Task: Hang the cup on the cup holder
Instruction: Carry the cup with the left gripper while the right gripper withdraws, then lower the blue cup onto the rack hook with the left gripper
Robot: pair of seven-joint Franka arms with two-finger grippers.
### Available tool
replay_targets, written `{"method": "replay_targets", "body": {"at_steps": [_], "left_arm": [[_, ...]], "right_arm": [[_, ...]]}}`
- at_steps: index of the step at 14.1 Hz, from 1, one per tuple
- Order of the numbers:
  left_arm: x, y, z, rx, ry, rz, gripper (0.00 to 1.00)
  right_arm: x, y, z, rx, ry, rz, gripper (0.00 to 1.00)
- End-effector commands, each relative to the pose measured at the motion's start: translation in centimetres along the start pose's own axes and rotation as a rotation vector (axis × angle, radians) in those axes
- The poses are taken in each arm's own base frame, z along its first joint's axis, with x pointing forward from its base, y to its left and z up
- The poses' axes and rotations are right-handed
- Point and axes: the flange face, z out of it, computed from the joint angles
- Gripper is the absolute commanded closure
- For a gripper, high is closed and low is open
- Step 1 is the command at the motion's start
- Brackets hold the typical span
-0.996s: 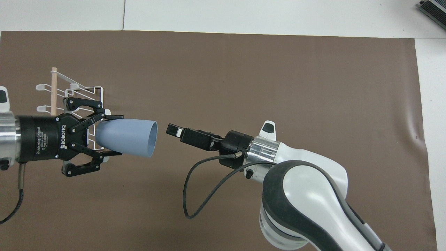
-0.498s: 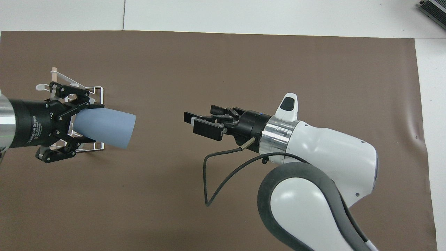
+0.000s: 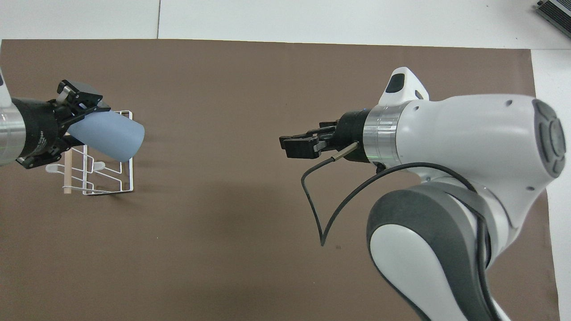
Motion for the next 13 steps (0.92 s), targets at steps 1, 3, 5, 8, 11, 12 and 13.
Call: {"method": "replay_targets", "body": {"at_steps": [1, 3, 5, 8, 11, 12, 13], "left_arm": [[4.4, -1.9, 2.6, 0.013, 0.065, 0.141, 1.0], [6.3, -1.5, 5.7, 0.039, 0.14, 0.214, 1.0], [7.0, -1.3, 7.5, 0.053, 0.176, 0.252, 1.0], [7.8, -0.9, 10.7, 0.098, 0.218, 0.319, 1.0], [8.4, -0.7, 11.6, 0.084, 0.231, 0.323, 1.0], [8.6, -0.6, 11.8, 0.081, 0.232, 0.321, 1.0], [9.0, -0.9, 12.1, 0.083, 0.236, 0.317, 1.0]], "right_arm": [[1.1, 2.7, -0.6, -0.128, -0.097, 0.0, 0.0], [0.7, 5.3, -2.4, -0.262, -0.178, -0.019, 0.0], [0.3, 8.5, -5.3, -0.341, -0.239, 0.024, 0.0], [-0.4, 14.9, -11.0, -0.386, -0.226, 0.176, 0.0], [-1.6, 18.5, -15.5, -0.393, -0.224, 0.292, 0.0], [-1.9, 18.5, -16.4, -0.395, -0.24, 0.303, 0.0], [-2.2, 18.6, -17.3, -0.399, -0.26, 0.318, 0.0]]}}
